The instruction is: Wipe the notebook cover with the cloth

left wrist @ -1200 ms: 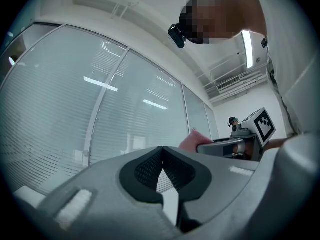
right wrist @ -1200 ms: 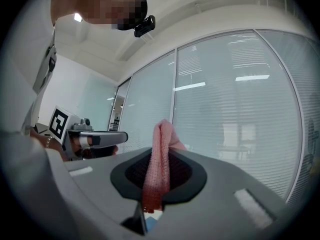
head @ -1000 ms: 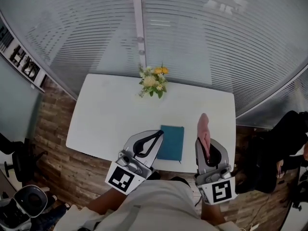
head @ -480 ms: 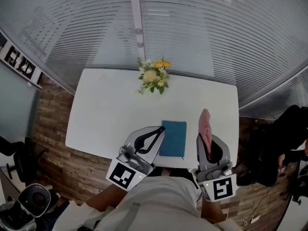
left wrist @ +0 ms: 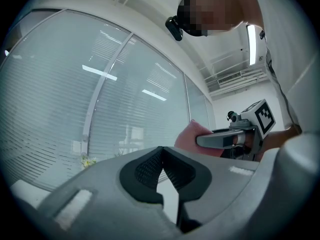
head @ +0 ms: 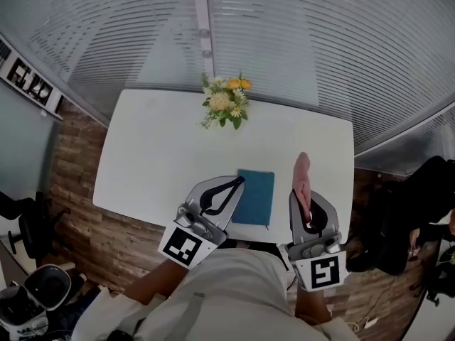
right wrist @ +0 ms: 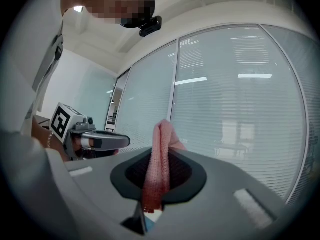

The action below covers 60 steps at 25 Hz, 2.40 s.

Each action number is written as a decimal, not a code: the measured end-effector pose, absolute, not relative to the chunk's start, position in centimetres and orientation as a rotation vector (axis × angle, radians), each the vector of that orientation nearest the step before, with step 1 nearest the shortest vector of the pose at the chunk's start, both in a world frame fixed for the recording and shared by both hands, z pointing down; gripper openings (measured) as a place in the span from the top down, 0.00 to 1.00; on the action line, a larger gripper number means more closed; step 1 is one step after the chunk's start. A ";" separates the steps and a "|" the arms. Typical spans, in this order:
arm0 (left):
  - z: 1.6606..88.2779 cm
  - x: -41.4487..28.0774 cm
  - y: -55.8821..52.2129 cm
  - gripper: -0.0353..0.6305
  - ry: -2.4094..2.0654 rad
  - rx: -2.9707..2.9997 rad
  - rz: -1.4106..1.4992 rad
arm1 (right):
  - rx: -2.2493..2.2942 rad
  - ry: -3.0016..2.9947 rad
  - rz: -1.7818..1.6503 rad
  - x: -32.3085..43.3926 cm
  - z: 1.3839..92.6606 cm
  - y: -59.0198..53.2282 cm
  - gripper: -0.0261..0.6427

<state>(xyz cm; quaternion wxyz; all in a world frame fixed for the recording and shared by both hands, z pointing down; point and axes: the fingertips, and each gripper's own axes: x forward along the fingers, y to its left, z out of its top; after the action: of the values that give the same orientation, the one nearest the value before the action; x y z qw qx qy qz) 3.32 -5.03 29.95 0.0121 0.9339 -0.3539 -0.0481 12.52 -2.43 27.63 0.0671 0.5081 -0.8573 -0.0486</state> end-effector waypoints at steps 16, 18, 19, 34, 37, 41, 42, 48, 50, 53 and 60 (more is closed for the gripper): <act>42.5 2.8 -6.3 0.94 -1.044 2.868 0.172 | 1.244 -2.350 -0.270 8.8 38.8 -3.7 0.92; 44.3 2.7 -6.5 0.94 -1.034 2.849 0.214 | 1.219 -2.317 -0.268 8.5 40.5 -4.0 0.92; 45.2 2.7 -6.6 0.94 -1.030 2.840 0.235 | 1.207 -2.298 -0.262 8.4 41.4 -4.1 0.92; 56.7 2.4 -6.8 0.94 -0.962 2.700 0.501 | 0.866 -2.045 -0.519 6.8 54.2 -5.9 0.92; 58.3 2.7 -6.8 0.94 -0.939 2.686 0.541 | 0.794 -1.997 -0.554 6.7 56.4 -6.3 0.92; 60.6 3.1 -6.9 0.94 -0.907 2.671 0.603 | 0.724 -1.942 -0.581 6.5 58.5 -7.1 0.92; 61.3 3.2 -6.8 0.94 -0.898 2.667 0.620 | 0.707 -1.929 -0.590 6.4 59.0 -7.4 0.92; 63.7 4.1 -6.9 0.94 -0.847 2.655 0.686 | 0.607 -1.855 -0.637 6.4 61.8 -8.6 0.92; 64.4 4.3 -6.8 0.94 -0.833 2.646 0.715 | 0.568 -1.839 -0.656 6.5 63.1 -9.0 0.92; 65.6 4.5 -6.9 0.94 -0.812 2.631 0.758 | 0.527 -1.812 -0.663 6.4 64.7 -9.6 0.92; 67.7 4.9 -6.9 0.94 -0.784 2.626 0.900 | 0.434 -1.742 -0.661 6.9 68.4 -10.5 0.92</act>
<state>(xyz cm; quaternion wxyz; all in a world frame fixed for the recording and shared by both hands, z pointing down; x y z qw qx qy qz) 4.93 -6.93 67.65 0.1282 0.9029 -0.2695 0.3093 6.95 -10.48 68.37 0.5763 0.1852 -0.7442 -0.2825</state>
